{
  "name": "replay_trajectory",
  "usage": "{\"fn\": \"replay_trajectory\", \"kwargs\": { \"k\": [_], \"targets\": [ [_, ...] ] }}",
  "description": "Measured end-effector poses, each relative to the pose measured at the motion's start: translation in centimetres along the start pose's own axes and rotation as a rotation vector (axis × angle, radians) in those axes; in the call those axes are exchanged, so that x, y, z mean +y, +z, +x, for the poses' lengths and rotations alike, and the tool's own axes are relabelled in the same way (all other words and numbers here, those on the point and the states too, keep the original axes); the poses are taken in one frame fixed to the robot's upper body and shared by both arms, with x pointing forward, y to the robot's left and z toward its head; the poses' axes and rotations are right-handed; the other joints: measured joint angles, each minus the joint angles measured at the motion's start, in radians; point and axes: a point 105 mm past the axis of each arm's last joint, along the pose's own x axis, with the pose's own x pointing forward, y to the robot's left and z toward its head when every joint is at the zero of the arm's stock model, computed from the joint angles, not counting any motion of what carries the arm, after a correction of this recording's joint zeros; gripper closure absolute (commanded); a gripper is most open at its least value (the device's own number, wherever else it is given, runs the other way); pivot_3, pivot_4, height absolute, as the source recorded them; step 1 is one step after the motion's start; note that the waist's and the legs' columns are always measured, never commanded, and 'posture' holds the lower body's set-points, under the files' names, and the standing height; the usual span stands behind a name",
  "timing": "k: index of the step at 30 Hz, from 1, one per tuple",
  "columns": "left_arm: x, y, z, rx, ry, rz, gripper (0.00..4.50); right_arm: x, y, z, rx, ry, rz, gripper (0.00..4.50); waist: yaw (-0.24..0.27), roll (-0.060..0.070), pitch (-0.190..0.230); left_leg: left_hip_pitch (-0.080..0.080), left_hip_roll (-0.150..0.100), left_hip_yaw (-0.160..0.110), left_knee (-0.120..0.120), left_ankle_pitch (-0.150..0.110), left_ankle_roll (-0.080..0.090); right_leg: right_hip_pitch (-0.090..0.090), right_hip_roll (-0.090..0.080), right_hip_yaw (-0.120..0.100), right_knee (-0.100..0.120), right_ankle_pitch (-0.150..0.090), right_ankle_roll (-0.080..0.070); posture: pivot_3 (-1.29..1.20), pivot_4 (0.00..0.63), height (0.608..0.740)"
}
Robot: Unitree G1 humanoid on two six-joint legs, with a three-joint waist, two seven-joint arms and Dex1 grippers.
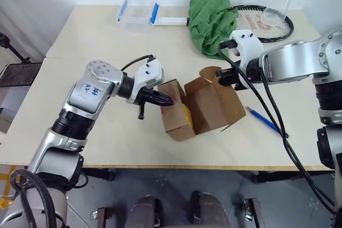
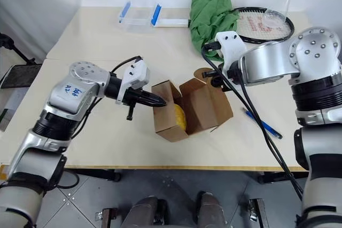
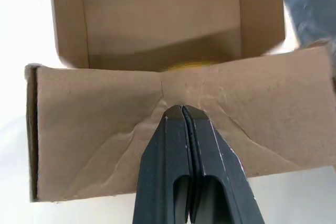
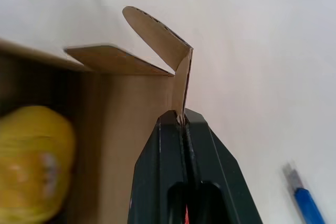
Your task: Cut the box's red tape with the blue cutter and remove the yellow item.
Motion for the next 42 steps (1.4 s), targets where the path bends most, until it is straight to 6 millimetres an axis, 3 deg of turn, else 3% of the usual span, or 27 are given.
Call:
{"fn": "replay_trajectory", "kwargs": {
  "k": [3,7,9,12,17,24,25,30,35,38,41,42],
  "targets": [
    [-0.1,-1.6,0.1,0.081,0.015,-0.010,4.50,-0.8,0.1,-0.3,-0.004,-0.023,0.009,4.48,0.014,0.000,0.000,0.000,-0.001,0.000,0.001,0.000,0.001,0.001,-0.001,0.000,0.000,0.000,0.000,0.00,0.150,0.740],
    [-1.0,-3.8,1.7,0.111,-0.019,-0.068,4.50,-1.5,-0.2,-0.4,0.000,-0.041,0.014,4.48,0.020,0.000,0.000,-0.002,0.000,-0.001,0.001,0.000,0.001,-0.001,0.000,-0.001,0.000,0.000,0.000,0.00,0.150,0.740],
    [-1.0,-3.7,1.9,0.105,-0.008,-0.067,4.50,-2.0,-0.8,-0.1,0.017,-0.053,0.027,4.48,0.021,0.000,0.000,-0.002,0.000,-0.001,0.001,0.000,0.001,-0.001,0.000,-0.001,-0.001,0.000,0.000,0.00,0.150,0.740],
    [-0.6,-3.3,2.4,0.080,0.022,-0.064,4.50,-2.5,-3.2,1.7,0.083,-0.050,0.081,4.48,0.020,-0.001,0.000,-0.002,-0.001,0.000,0.001,0.000,0.001,0.000,0.000,-0.001,-0.001,0.000,0.000,0.00,0.150,0.740],
    [-0.3,-3.4,3.0,0.069,0.043,-0.072,4.50,-1.8,-5.7,3.5,0.121,-0.013,0.133,4.48,0.018,-0.001,0.000,-0.002,0.000,0.000,0.000,0.000,0.001,-0.001,0.000,-0.001,-0.001,0.000,0.000,0.00,0.150,0.740],
    [0.2,-4.2,2.9,0.085,0.082,-0.065,4.50,-0.9,-5.3,3.9,-0.022,0.018,0.040,4.48,0.019,-0.001,0.000,-0.002,0.000,0.000,0.001,0.000,0.001,-0.001,0.000,0.000,0.000,0.000,0.000,0.00,0.150,0.740],
    [0.4,-4.3,3.0,0.082,0.100,-0.051,4.50,-1.1,-5.3,3.9,-0.051,0.028,0.018,4.05,0.023,-0.001,0.000,-0.002,-0.001,0.000,0.001,0.000,0.001,0.000,0.000,-0.001,0.000,0.000,0.000,0.00,0.150,0.740],
    [0.8,-4.5,3.2,0.061,0.144,-0.050,3.41,-1.9,-6.2,4.1,-0.056,0.079,-0.026,2.69,0.024,-0.001,0.000,-0.002,-0.001,0.000,0.001,0.000,0.001,-0.001,0.000,0.000,-0.001,0.000,0.000,0.00,0.150,0.740],
    [1.5,-4.1,2.2,0.024,0.187,-0.068,1.92,-3.5,-4.5,2.3,-0.156,0.107,-0.079,0.99,0.020,-0.001,0.000,-0.002,-0.001,0.000,0.001,0.000,0.001,-0.001,0.000,-0.001,-0.001,0.000,0.000,0.00,0.150,0.740],
    [2.1,-3.2,1.2,-0.001,0.203,-0.073,1.03,-4.2,-4.6,1.3,-0.176,0.138,-0.114,0.00,0.024,-0.001,0.000,-0.002,-0.001,0.000,0.001,0.000,0.001,-0.001,0.000,-0.001,-0.001,0.000,0.000,0.00,0.150,0.740],
    [3.4,-2.0,-1.1,-0.029,0.258,-0.071,0.14,-5.8,-5.1,0.0,-0.176,0.142,-0.148,0.00,0.027,-0.001,0.001,-0.003,-0.002,0.001,0.001,0.000,0.001,-0.001,0.000,-0.001,-0.001,0.000,0.001,0.00,0.150,0.740],
    [3.7,-1.3,-1.6,-0.046,0.268,-0.065,0.05,-6.4,-5.2,-0.6,-0.179,0.139,-0.162,0.00,0.029,-0.002,0.001,-0.003,-0.002,0.001,0.002,0.000,0.001,0.000,0.000,-0.001,-0.001,0.000,0.001,0.00,0.150,0.740]
  ]
}}
